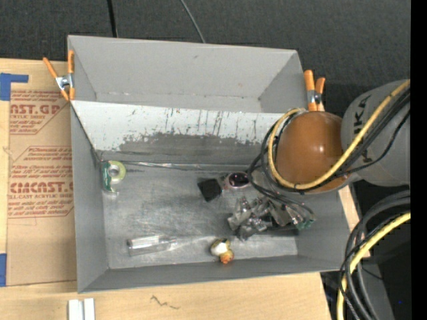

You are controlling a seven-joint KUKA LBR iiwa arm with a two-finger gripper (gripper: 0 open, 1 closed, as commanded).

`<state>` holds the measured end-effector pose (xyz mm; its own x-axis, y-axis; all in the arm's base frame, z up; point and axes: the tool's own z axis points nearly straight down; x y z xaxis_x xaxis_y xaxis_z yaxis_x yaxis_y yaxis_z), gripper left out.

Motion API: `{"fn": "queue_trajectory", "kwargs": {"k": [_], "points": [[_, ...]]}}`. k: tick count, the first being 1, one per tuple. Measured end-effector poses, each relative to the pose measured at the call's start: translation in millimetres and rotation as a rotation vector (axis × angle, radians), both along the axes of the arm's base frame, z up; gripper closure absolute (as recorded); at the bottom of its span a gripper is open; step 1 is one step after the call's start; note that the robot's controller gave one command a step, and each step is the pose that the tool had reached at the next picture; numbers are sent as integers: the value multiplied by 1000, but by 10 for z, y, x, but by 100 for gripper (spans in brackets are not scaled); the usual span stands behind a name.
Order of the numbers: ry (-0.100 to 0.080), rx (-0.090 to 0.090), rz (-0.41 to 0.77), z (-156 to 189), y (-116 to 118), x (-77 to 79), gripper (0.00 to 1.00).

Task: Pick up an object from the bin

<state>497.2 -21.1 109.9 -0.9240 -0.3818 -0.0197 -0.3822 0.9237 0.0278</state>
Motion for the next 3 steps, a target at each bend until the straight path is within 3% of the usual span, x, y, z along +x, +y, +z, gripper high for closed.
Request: {"fn": "queue_trajectory", "kwargs": {"k": [3], "points": [[0,0,0,0,0,0,100]]}}
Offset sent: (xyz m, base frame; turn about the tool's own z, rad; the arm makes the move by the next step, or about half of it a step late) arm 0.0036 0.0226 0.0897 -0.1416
